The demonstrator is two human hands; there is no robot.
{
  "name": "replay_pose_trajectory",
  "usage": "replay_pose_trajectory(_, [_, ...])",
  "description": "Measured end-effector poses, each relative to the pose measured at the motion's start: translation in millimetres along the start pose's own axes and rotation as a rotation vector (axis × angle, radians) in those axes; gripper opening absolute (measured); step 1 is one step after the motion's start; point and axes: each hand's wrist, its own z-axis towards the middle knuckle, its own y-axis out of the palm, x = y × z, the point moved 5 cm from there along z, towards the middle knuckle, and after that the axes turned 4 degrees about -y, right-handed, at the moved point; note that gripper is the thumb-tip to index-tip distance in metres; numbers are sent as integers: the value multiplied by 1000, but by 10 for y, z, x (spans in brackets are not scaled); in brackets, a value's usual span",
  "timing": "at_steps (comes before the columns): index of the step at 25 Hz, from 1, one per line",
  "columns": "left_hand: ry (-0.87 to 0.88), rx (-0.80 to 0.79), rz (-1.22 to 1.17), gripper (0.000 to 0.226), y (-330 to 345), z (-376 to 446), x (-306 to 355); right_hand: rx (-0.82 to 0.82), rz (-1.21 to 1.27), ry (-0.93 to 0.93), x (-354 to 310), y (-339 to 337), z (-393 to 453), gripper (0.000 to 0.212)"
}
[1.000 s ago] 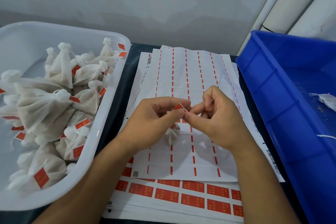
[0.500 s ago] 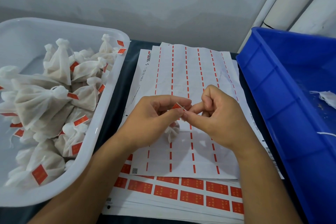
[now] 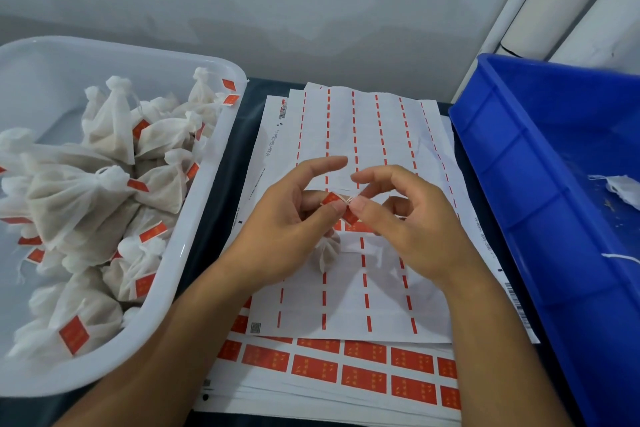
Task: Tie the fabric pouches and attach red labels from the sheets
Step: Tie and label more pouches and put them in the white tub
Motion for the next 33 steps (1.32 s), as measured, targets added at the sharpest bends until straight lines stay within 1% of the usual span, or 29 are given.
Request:
replay_pose_trajectory(3, [-13,22,11,48,-13,5,-7,16,14,-32,-35,56,14,11])
replay_pose_trajectory(7, [-18,43,16,46,-24,16,0,63,47,-45,-40,84,23,11])
replay_pose_trajectory(11, [-18,60,9,37,-13,14,-4,88,56,-45,-32,104,18,5])
replay_pose_trajectory(14, [-33,9,4,33,31,-3,-8,112,112,-13,-20,100,19,3])
replay_pose_trajectory(16, [-7,-18,102,37,63,-19,11,128,163,6,-20,101,25,3])
replay_pose_trajectory(18, [24,-13,233,39,101,-37,36,165,160,15,-24,82,26,6])
replay_pose_trajectory(22, [8,37,314,41,120,-33,-10,274,129,31,-20,34,20,11])
replay_pose_trajectory(26, [2,127,292,47,113,-30,-17,397,132,64,-8,6,5,6])
replay_pose_trajectory(28, [35,247,249,38,118,-48,17,460,170,81,-9,6,-12,5])
replay_pose_trajectory(30, [108,358,222,25,124,-84,58,509,230,97,-19,60,-31,6])
replay_pose_trajectory(33, [218,440,235,16,124,-125,114,562,306,105,-49,180,-64,7])
